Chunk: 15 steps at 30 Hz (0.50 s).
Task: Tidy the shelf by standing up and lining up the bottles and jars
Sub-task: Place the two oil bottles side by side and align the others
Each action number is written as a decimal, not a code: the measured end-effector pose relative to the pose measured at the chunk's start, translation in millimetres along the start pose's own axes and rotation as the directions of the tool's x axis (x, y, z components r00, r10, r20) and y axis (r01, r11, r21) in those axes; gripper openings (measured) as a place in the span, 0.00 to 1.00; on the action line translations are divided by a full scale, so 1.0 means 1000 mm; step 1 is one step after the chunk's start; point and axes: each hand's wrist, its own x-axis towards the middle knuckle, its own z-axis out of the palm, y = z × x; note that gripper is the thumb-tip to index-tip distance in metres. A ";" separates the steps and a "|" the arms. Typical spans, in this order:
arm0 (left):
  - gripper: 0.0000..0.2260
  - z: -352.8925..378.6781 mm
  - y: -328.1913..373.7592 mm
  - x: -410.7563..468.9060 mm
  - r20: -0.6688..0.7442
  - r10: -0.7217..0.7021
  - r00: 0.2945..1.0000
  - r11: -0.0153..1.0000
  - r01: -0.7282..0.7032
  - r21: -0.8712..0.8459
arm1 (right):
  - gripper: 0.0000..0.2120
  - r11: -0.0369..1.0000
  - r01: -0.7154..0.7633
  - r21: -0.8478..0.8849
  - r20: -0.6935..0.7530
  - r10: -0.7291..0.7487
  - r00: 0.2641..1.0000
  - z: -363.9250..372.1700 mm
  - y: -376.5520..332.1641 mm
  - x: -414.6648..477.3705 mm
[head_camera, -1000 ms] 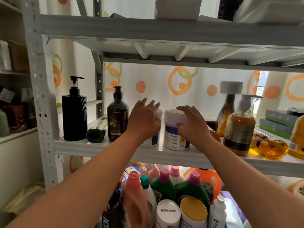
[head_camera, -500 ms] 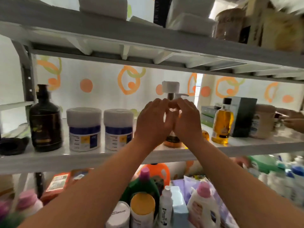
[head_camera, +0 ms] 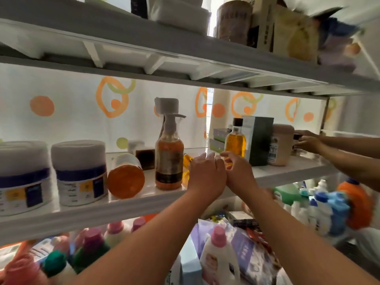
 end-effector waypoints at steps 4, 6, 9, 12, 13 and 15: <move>0.23 0.009 -0.016 0.002 0.051 -0.119 0.992 0.992 0.121 -0.046 | 0.23 0.995 0.035 -0.094 0.105 -0.025 0.994 0.017 0.001 0.007; 0.19 0.012 -0.019 0.004 0.058 -0.170 0.984 0.979 0.175 -0.101 | 0.21 0.992 0.028 -0.123 0.107 -0.015 0.994 0.024 0.000 0.010; 0.19 0.011 -0.016 0.008 0.067 -0.236 0.969 0.961 0.243 -0.133 | 0.18 0.986 0.011 -0.166 0.078 0.002 0.997 0.031 -0.003 0.014; 0.20 0.011 -0.018 0.011 0.100 -0.260 0.960 0.950 0.273 -0.152 | 0.16 0.986 -0.018 -0.169 0.041 0.025 0.999 0.031 -0.005 0.015; 0.20 0.011 -0.021 0.012 0.106 -0.251 0.962 0.950 0.266 -0.164 | 0.16 0.985 -0.024 -0.172 0.039 0.032 0.999 0.031 -0.005 0.016; 0.18 0.014 -0.028 0.011 0.082 -0.231 0.970 0.948 0.243 -0.205 | 0.15 0.981 -0.020 -0.192 0.050 0.031 0.998 0.030 -0.006 0.016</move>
